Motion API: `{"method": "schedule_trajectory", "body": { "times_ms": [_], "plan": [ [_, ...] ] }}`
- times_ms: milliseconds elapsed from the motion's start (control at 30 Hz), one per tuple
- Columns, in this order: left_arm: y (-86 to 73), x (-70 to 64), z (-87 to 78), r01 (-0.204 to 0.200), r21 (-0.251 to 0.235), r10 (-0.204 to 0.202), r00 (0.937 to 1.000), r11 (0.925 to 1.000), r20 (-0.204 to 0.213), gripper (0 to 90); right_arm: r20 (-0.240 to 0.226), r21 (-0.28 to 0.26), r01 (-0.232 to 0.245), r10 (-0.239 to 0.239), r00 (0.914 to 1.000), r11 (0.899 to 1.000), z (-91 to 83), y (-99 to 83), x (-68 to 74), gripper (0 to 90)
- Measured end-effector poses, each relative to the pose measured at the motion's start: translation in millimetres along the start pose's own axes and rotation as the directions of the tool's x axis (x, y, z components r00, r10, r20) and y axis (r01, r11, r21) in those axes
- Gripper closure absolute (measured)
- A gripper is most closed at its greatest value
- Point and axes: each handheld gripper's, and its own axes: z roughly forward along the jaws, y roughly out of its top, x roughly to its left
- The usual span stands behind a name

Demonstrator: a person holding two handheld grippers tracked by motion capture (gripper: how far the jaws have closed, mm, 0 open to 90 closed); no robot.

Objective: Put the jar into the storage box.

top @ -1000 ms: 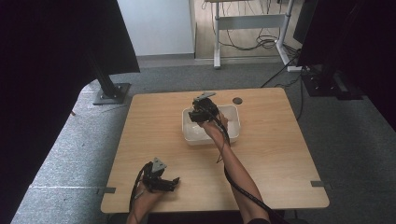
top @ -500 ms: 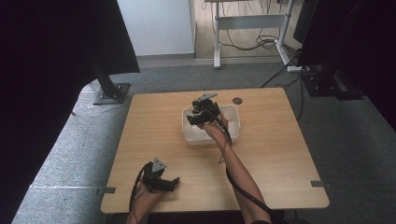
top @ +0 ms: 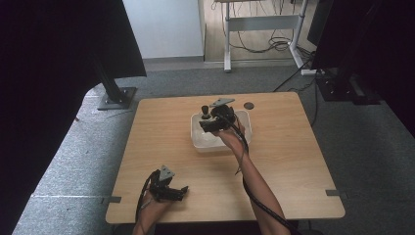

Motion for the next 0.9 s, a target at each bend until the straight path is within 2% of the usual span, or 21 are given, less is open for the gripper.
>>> {"method": "schedule_trajectory", "body": {
  "times_ms": [200,400,900],
  "plan": [
    [0.0,-0.1,0.1,0.001,-0.001,-0.001,1.0000,1.0000,0.001,2.0,0.003,-0.014,0.003,-0.003,1.0000,1.000,-10.4,-2.1,-0.8,9.3],
    [0.0,0.0,0.0,0.000,-0.001,0.000,1.0000,1.0000,0.000,2.0,0.001,-0.003,0.017,-0.017,0.9999,1.000,-16.1,-8.5,-0.4,9.3],
    [0.0,-0.1,0.0,0.001,-0.001,-0.001,1.0000,1.0000,0.000,2.0,0.008,0.009,0.004,-0.004,1.0000,1.000,-32.1,-26.6,-6.5,9.3]
  ]
}}
